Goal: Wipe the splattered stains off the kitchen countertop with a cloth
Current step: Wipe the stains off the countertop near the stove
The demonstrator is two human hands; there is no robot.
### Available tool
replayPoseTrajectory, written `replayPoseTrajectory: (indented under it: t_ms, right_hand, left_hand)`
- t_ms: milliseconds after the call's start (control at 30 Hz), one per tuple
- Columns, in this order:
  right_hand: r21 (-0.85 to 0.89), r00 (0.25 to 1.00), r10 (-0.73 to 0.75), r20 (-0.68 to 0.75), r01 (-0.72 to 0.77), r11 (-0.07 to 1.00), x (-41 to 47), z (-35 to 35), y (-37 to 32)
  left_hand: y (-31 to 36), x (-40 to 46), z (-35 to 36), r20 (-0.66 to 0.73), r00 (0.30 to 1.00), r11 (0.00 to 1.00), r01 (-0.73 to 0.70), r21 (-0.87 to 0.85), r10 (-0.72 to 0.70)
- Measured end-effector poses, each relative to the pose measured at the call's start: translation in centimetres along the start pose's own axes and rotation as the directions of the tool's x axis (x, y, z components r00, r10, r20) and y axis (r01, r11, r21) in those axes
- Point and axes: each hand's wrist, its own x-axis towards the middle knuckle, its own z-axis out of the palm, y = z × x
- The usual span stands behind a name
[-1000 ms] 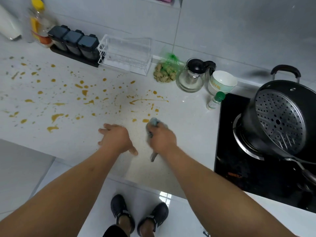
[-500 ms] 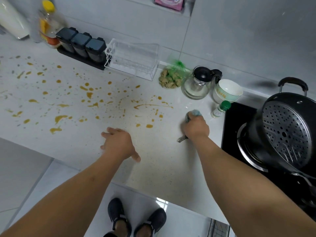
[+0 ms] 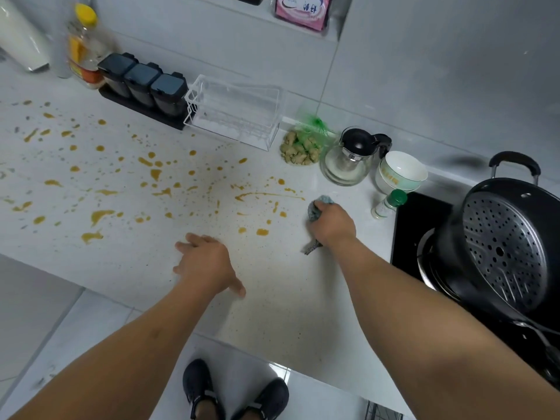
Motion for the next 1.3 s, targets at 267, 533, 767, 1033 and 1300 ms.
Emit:
replayPoseTrajectory:
  t_ms: [267,533,767,1033,1300]
  right_hand:
    - [0.017,0.998,-0.057,0.038,0.056,0.998,5.5,0.1,-4.9]
    - [0.047,0.931,-0.313,0.189,0.309,0.95,-1.2,3.8,-5.5]
    - [-0.02,0.998,-0.065,0.021,0.065,0.998,0.1,0.2,-0.7]
    - [0.045,0.954,-0.276,0.115,0.273,0.961,-3.4,5.8,-9.9]
    - [-0.034,0.95,-0.308,0.04,0.31,0.95,-5.4,4.1,-4.3]
  left_hand:
    - [0.4,-0.5,-0.4,0.0,1.0,0.999,-0.01,0.049,0.01]
    - [0.2,-1.1,-0.8,-0.006,1.0,0.999,-0.017,0.036,0.017]
    - [0.3,-1.3,-0.9,-0.001,1.0,0.999,-0.015,0.046,0.015]
    - [0.5,-1.2,-1.0,0.007,1.0,0.998,0.009,0.064,-0.01]
    - [0.1,-1.0,-0.6,-0.024,1.0,0.999,-0.006,0.034,0.007]
